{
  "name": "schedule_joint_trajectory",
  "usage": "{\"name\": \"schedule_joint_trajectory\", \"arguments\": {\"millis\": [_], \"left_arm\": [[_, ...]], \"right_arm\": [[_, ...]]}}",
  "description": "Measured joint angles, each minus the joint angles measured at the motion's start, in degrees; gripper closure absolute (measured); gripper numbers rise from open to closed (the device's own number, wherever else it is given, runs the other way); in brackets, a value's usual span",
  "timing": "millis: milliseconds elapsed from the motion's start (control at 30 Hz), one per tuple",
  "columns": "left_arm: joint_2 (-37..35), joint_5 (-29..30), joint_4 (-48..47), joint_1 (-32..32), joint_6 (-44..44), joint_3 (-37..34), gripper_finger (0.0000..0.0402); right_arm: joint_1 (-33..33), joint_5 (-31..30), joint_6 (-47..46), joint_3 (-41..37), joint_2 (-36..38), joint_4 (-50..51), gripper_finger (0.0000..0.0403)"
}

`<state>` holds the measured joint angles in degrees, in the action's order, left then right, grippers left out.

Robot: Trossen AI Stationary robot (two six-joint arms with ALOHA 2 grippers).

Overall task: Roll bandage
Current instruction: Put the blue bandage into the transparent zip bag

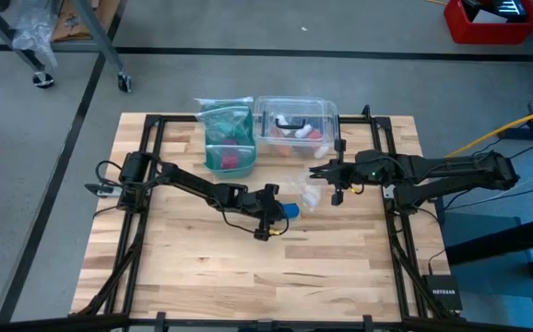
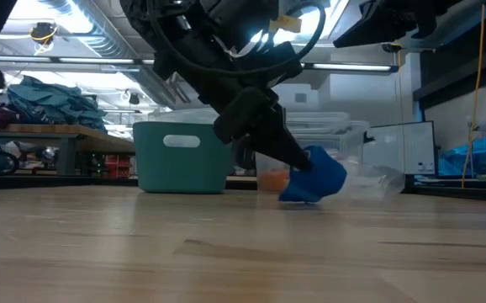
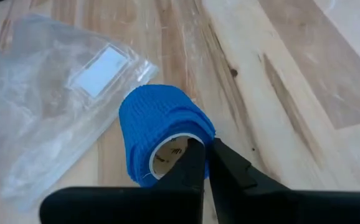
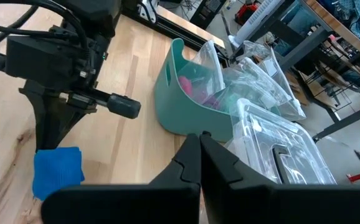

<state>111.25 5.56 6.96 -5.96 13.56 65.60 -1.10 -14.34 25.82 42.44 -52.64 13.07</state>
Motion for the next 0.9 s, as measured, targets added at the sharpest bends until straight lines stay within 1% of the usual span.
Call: {"name": "schedule_joint_trajectory", "arguments": {"millis": [133,233,400,500,700,900], "left_arm": [[-0.03,0.0,0.24,-0.15,-0.97,0.0,0.04],[-0.05,0.0,2.02,-0.51,-3.61,0.0,0.0401],[-0.96,-0.02,3.38,-0.9,-7.37,0.07,0.04],[-3.17,-0.01,3.37,-0.87,-10.33,0.07,0.04],[-9.18,0.01,1.09,-0.59,-13.3,0.09,0.0401],[-14.07,0.15,-6.63,-0.59,-13.4,0.09,0.0401]], "right_arm": [[0.0,0.01,0.0,0.0,-0.02,0.01,0.0403],[0.0,0.01,0.0,0.0,0.0,0.25,0.04],[0.0,0.01,0.0,0.0,-0.01,0.58,0.0383],[0.0,0.5,0.0,0.0,0.0,0.6,0.0369],[0.01,3.05,0.01,0.0,0.0,2.46,0.0326],[-0.04,6.28,-0.02,0.0,-0.34,11.34,0.0271]]}}
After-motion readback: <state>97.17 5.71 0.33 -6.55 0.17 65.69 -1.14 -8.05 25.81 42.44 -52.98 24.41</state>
